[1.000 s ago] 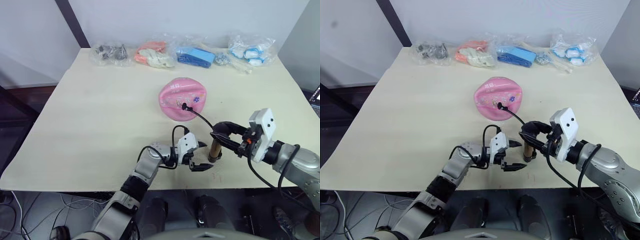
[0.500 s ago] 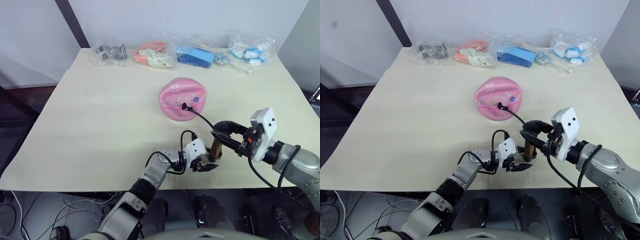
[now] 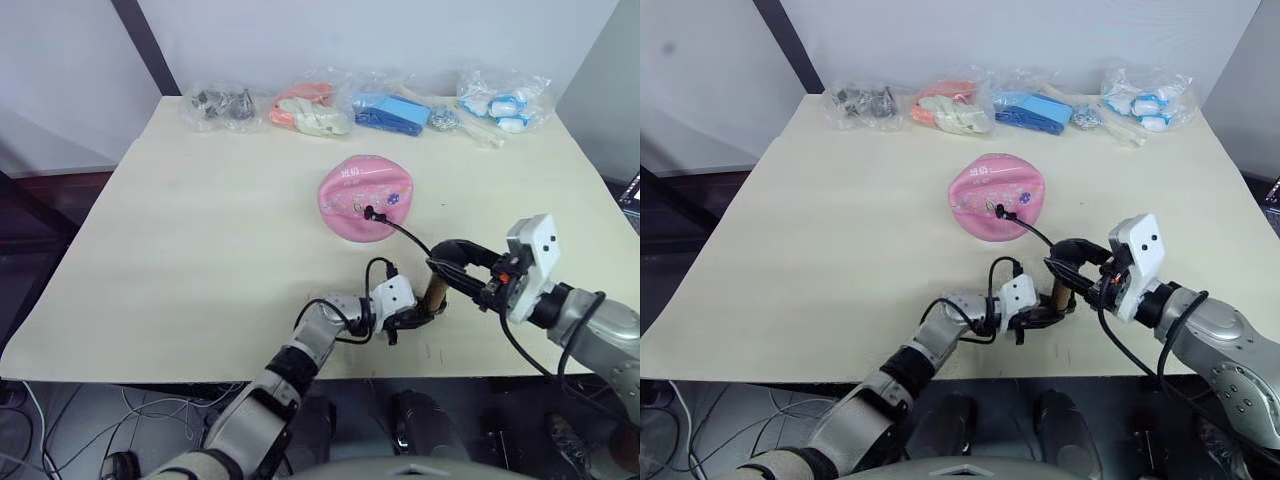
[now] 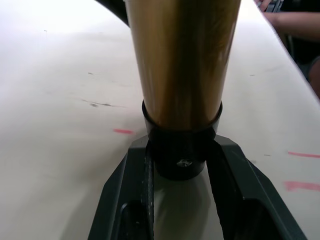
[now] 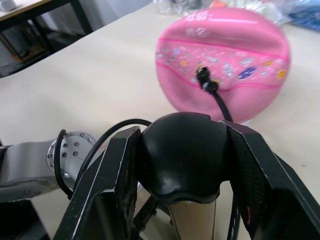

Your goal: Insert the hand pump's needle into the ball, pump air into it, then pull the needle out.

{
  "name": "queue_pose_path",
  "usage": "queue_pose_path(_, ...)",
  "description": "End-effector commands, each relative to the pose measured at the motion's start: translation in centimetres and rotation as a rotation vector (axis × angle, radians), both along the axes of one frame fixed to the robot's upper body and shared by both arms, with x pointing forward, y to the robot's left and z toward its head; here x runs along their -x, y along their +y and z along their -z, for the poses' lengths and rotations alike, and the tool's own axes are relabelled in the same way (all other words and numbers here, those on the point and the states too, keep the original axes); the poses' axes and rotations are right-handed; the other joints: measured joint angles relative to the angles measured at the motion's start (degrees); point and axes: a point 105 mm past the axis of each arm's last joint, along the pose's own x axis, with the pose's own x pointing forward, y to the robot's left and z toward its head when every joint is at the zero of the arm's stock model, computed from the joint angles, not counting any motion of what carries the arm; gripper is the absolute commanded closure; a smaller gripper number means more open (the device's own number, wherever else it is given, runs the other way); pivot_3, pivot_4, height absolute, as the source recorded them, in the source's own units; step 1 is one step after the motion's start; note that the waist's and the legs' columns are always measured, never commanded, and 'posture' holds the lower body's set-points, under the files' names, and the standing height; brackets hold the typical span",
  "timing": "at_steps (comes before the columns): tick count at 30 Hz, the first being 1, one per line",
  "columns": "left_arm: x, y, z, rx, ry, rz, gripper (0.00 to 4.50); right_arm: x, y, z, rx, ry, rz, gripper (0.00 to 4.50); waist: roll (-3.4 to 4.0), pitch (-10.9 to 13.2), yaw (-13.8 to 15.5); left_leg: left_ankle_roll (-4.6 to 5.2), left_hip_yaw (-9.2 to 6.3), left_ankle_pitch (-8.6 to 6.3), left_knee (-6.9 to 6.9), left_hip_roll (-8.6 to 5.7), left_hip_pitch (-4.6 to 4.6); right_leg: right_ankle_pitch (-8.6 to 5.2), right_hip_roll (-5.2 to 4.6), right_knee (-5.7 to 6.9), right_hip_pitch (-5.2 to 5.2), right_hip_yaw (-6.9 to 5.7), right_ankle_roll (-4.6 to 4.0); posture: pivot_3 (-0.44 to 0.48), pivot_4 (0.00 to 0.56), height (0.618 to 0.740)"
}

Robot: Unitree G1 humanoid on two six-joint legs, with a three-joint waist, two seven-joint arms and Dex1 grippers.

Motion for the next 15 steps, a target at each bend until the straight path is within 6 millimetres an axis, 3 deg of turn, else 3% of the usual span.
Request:
queue_pose_path(1, -1.0, -0.6, -1.3, 0.037, -0.04, 0.008, 3.48, 0.0, -0.6, -1.3, 0.012, -0.058, -0.007, 2.52, 0.0, 0.0, -0.01, 0.0, 0.0, 0.0, 0.0, -0.01, -0.01, 0.0, 0.0, -0.01, 0.0, 0.0, 0.0, 0.0, 0.15, 0.74)
queue_pose_path(15, -2.5, -2.5, -1.9, 0.046, -0.044, -0.014, 3.48, -2.7, -2.6, -1.4, 0.065, -0.042, -0.03, 2.52, 0.0, 0.01, -0.01, 0.03, 0.01, -0.01, 0.0, -0.03, -0.02, 0.02, -0.01, -0.02, 0.0, 0.02, 0.02, 0.0, 0.15, 0.74)
